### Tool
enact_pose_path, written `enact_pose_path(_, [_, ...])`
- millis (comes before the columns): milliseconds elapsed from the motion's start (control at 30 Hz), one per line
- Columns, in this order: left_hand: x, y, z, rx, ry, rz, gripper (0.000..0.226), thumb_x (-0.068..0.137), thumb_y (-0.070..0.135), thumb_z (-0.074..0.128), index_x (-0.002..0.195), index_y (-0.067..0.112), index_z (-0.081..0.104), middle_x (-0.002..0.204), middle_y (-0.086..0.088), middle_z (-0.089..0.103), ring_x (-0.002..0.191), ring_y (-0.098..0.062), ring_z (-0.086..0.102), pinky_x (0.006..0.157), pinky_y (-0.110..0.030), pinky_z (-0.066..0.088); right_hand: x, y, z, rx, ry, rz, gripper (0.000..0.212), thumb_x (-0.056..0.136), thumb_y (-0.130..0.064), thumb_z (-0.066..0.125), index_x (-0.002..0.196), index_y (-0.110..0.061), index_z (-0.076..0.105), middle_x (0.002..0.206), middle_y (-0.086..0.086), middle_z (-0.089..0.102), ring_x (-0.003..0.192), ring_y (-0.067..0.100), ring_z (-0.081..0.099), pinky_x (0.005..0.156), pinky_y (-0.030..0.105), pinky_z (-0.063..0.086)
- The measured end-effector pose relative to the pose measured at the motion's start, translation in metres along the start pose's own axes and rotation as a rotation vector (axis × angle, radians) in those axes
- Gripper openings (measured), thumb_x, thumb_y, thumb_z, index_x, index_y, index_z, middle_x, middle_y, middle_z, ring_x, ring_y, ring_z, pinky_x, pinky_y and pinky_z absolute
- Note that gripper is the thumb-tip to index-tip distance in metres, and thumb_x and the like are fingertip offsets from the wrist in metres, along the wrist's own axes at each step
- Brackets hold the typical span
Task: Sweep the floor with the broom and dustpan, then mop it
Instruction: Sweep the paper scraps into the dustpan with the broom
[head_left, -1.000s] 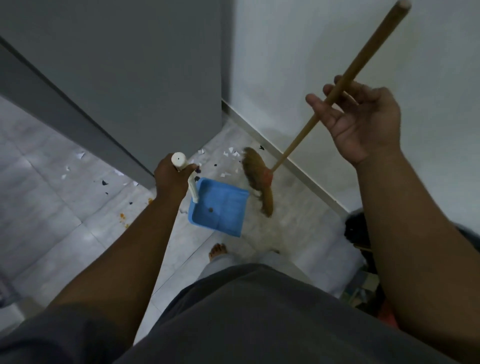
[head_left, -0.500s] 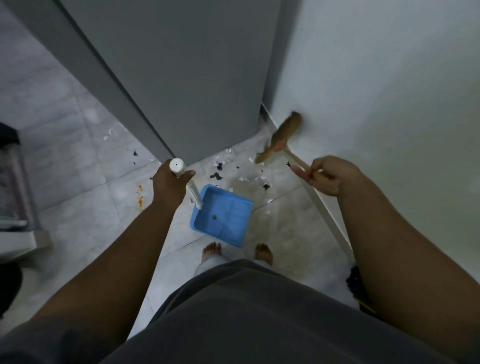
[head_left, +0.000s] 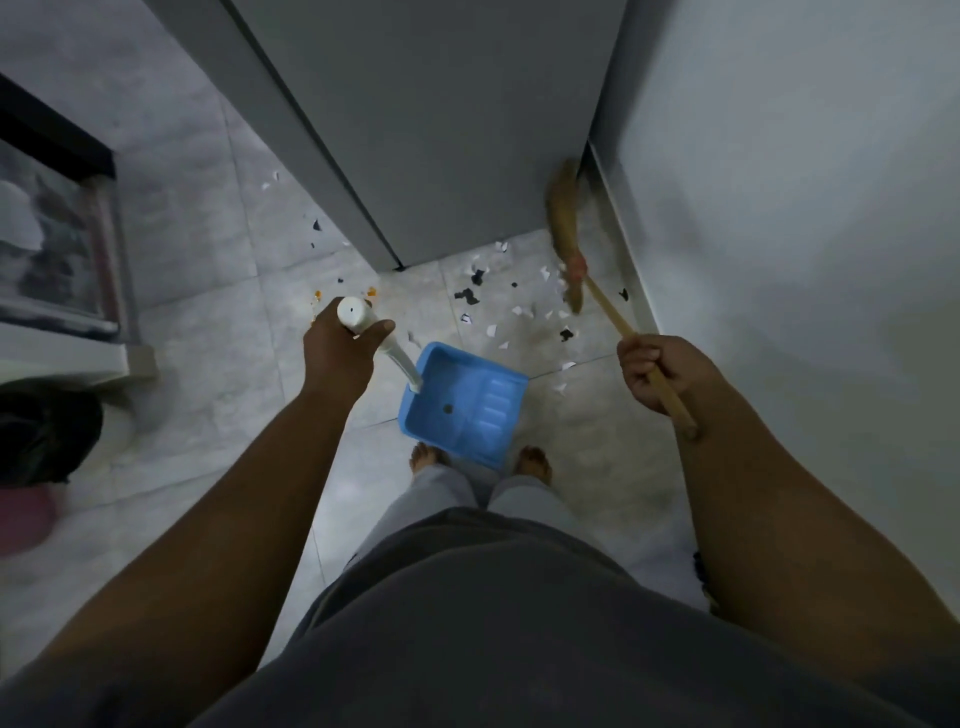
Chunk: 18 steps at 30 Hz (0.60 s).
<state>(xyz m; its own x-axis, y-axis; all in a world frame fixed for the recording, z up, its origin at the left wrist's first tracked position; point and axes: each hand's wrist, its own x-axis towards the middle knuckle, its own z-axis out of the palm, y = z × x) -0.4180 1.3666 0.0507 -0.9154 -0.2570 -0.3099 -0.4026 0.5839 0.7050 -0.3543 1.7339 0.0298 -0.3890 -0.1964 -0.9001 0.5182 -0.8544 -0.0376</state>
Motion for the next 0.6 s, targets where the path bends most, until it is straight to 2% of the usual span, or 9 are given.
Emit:
enact_pose_path(133, [-0.005, -0.007, -0.003, -0.003, -0.022, -0.038, 0.030, 0.079, 0.030, 0.080, 0.101, 0.024, 0.062, 0.090, 0.007, 0.064, 0.092, -0.025, 0.064, 0.086, -0.046, 0.056, 0.012, 0.007, -0.006, -0.012, 0.021, 0.002, 0.029, 0.104, -0.014, 0.034, 0.077, -0.011, 0.045, 0.049, -0.006, 0.036, 0.031, 0.004, 0.031, 0.033, 0.015, 0.028])
enact_pose_path(300, [-0.002, -0.019, -0.004, 0.007, -0.047, -0.039, 0.033, 0.080, 0.031, 0.080, 0.106, 0.019, 0.063, 0.100, -0.003, 0.067, 0.096, -0.029, 0.064, 0.086, -0.049, 0.056, 0.017, 0.027, -0.009, 0.008, 0.066, -0.015, 0.028, 0.105, -0.021, 0.039, 0.084, -0.006, 0.050, 0.052, -0.007, 0.037, 0.031, 0.004, 0.032, 0.033, 0.014, 0.027])
enact_pose_path(467, [0.004, -0.030, 0.009, 0.029, -0.056, 0.013, 0.030, 0.079, 0.029, 0.081, 0.101, 0.025, 0.061, 0.096, 0.005, 0.063, 0.091, -0.021, 0.061, 0.085, -0.044, 0.055, 0.034, 0.043, -0.012, 0.098, 0.177, -0.053, 0.035, 0.107, -0.027, 0.030, 0.093, -0.003, 0.051, 0.053, -0.006, 0.035, 0.030, 0.006, 0.031, 0.031, 0.017, 0.027])
enact_pose_path(600, [0.008, -0.038, 0.023, 0.035, -0.078, 0.048, 0.033, 0.078, 0.029, 0.082, 0.103, 0.020, 0.063, 0.097, 0.005, 0.063, 0.088, -0.014, 0.058, 0.084, -0.038, 0.055, 0.049, 0.044, -0.018, 0.074, 0.216, -0.059, 0.036, 0.106, -0.023, 0.026, 0.078, -0.011, 0.045, 0.044, -0.004, 0.036, 0.030, 0.007, 0.031, 0.031, 0.018, 0.027])
